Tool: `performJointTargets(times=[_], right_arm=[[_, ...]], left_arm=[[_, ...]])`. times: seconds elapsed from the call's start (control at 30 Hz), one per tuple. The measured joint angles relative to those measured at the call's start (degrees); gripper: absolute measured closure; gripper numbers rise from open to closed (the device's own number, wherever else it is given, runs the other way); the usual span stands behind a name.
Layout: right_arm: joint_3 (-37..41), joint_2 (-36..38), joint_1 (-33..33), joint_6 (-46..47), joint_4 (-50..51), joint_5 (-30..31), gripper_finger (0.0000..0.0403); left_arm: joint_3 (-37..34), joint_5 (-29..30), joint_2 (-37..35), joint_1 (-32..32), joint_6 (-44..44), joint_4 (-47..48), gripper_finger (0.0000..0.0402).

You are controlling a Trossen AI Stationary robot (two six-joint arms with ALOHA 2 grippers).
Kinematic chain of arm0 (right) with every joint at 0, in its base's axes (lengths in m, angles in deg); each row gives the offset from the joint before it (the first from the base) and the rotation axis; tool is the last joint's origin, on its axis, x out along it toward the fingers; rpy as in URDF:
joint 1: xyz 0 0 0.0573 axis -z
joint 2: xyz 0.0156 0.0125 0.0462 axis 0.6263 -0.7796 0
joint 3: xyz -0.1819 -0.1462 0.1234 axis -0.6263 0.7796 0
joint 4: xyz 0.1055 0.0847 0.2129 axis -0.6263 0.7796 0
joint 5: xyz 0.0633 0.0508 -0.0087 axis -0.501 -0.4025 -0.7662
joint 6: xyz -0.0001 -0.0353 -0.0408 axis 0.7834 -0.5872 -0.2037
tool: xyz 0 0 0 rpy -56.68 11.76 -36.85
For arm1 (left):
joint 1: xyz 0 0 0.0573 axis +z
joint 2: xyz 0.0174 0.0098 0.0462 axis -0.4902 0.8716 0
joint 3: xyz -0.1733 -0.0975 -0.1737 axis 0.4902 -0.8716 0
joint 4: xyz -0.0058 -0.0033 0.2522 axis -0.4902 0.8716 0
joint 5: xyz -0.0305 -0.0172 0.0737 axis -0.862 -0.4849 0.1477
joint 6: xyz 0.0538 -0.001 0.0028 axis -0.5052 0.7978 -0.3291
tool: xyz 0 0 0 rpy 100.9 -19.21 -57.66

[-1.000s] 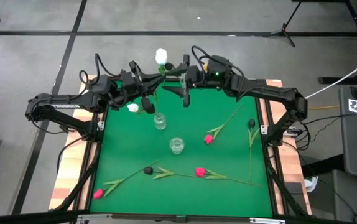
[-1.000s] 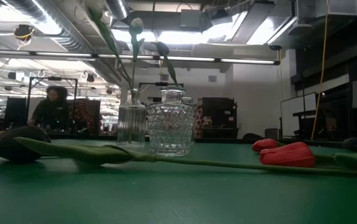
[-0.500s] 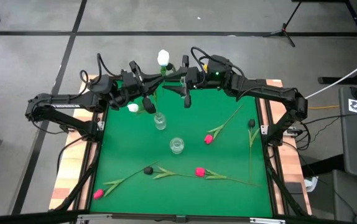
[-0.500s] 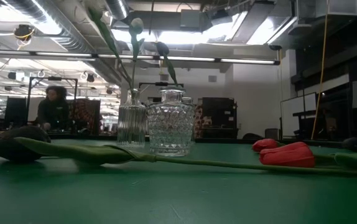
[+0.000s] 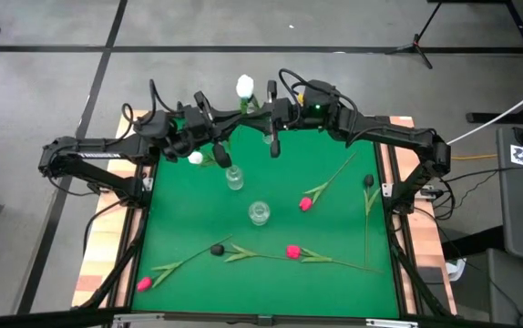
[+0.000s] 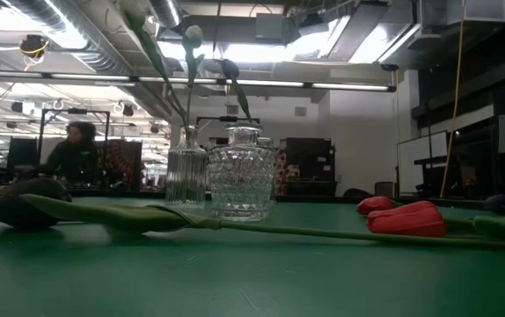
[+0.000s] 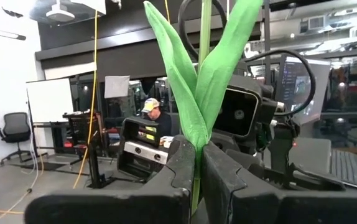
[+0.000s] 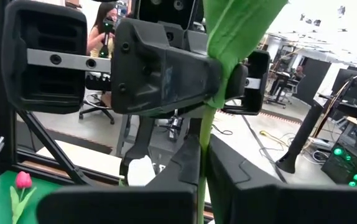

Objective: Sort flowers into vase by color
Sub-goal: Put the white flower into the middle transparent vase

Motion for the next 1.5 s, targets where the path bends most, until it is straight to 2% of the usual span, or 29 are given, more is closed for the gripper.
performJointTargets(times=[0.17, 0.4, 0.5, 0.7, 0.87, 0.97, 1.07, 1.23, 1.5], right_arm=[[0.0, 0.0, 0.0, 0.0, 0.2, 0.2, 0.0395], [0.0, 0.4, 0.1, -0.2, -0.2, -0.8, 0.0393], [0.0, 0.9, 0.8, -0.2, -0.3, -3.4, 0.0395], [2.6, 5.4, 0.7, -2.8, -1.0, -4.4, 0.0397], [15.5, 15.3, 1.9, -3.2, -1.3, -2.4, 0.0388], [24.8, 22.1, 2.0, -3.2, -8.0, 2.6, 0.0388], [32.7, 25.2, 1.9, -1.8, -17.4, 5.3, 0.0396], [39.6, 21.6, 0.4, 5.3, -31.1, 6.8, 0.0386], [39.5, 10.4, -3.1, 9.8, -45.2, 7.4, 0.0396]], left_arm=[[0.0, 1.0, -0.3, 0.0, -2.3, 1.2, 0.0364], [0.0, 2.9, -4.5, 0.0, -5.9, 11.7, 0.0283], [0.0, 4.2, -7.2, 0.0, -5.2, 17.7, 0.0244], [0.0, 6.6, -12.4, -0.3, -3.9, 21.8, 0.0189], [0.0, 8.4, -16.0, -0.3, -3.6, 23.6, 0.0179], [0.0, 8.5, -17.4, -0.3, -3.8, 25.3, 0.0178], [0.0, 9.0, -18.0, -0.3, -3.9, 26.5, 0.0178], [0.0, 9.7, -18.3, -0.3, -3.9, 26.7, 0.0178], [0.0, 12.5, -20.0, -0.3, -3.9, 29.6, 0.0178]])
